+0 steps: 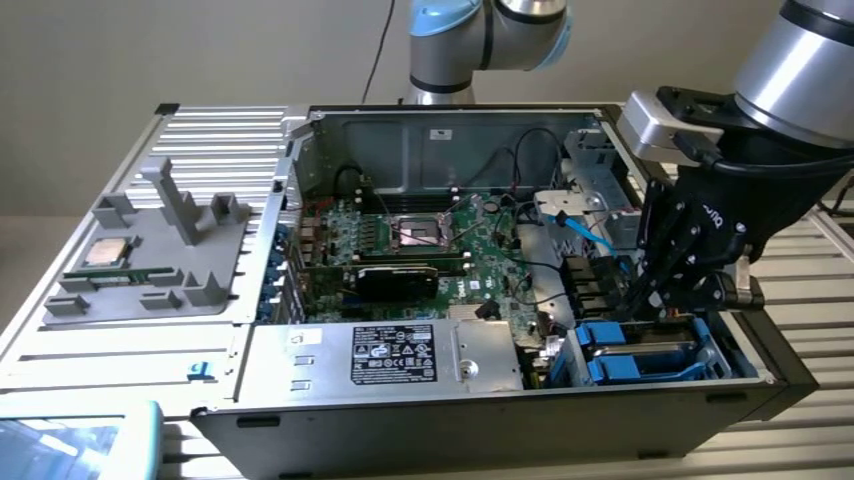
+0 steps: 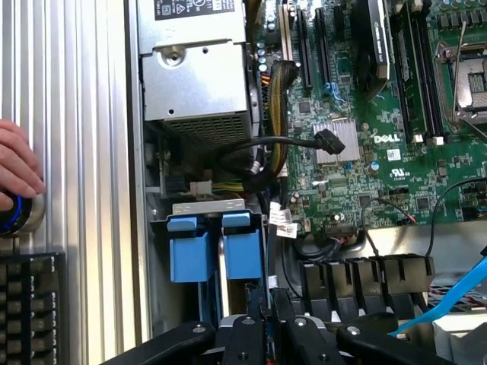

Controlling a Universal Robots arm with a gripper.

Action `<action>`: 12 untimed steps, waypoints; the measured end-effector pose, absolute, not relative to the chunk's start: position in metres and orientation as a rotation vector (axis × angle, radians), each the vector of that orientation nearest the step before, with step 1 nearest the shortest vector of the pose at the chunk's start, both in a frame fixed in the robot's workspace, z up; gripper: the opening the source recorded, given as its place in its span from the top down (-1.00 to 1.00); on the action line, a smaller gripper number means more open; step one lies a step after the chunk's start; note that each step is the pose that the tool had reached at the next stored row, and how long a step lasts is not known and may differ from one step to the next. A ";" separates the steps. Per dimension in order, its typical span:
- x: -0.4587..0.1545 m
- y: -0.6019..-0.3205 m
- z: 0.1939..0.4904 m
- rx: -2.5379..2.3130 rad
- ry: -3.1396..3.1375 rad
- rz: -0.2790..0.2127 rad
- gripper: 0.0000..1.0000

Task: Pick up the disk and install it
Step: 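Insert the second disk wire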

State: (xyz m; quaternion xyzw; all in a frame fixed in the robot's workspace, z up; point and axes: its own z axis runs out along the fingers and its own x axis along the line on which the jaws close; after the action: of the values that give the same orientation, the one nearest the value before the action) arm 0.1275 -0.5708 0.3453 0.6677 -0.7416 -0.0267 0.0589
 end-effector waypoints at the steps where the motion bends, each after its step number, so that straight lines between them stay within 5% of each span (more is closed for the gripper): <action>1: 0.127 -0.571 0.345 2.023 -2.247 -0.079 0.69; 12: 0.127 -0.574 0.345 2.031 -2.257 -0.063 0.69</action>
State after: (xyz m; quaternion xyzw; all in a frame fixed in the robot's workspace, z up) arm 0.1270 -0.5744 0.3447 0.6679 -0.7421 -0.0206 0.0522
